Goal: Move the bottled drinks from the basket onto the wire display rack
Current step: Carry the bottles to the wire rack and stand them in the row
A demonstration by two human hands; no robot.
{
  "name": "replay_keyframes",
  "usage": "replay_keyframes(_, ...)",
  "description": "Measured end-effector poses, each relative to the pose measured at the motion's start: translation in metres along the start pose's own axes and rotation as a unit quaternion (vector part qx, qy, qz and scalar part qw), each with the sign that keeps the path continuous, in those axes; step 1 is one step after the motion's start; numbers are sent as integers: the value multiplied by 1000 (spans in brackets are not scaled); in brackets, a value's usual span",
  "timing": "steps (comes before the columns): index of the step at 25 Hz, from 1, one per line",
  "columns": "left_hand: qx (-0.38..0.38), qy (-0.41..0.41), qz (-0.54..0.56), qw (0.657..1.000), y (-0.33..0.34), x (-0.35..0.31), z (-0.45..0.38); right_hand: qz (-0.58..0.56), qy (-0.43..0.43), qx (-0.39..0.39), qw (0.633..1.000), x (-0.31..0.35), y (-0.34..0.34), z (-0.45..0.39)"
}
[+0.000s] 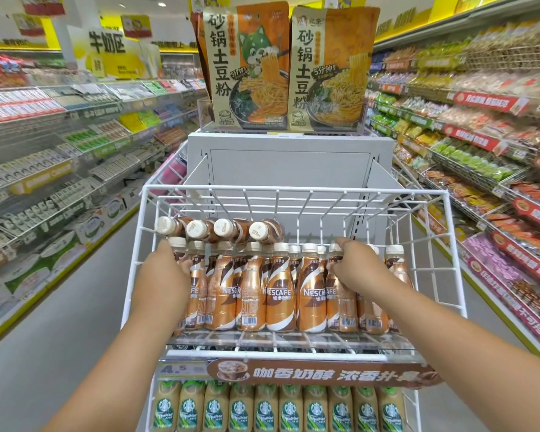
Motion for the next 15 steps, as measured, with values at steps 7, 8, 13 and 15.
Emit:
replay_keyframes(7, -22, 30, -54, 998, 4, 4, 10, 13, -10, 0, 1000, -2, 6, -3)
replay_keyframes(8, -28, 39, -58, 997, 3, 3, 11, 14, -12, -1, 1000, -2, 6, -3)
replay_keyframes(13, -36, 59, -45, 997, 0, 6, 19, 14, -26, -8, 1000, -4, 10, 1)
replay_keyframes(15, -35, 64, -34, 997, -2, 5, 23, 8, -30, -8, 999, -6, 12, 4)
Point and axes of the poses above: each hand's wrist, its own z-axis away from the middle knuckle, its own y-axis out of the palm, x = y × z, the point moved 4 cm from there along -z, towards the middle knuckle, and after that the axes turned 6 degrees about z, right-handed, at the moved point
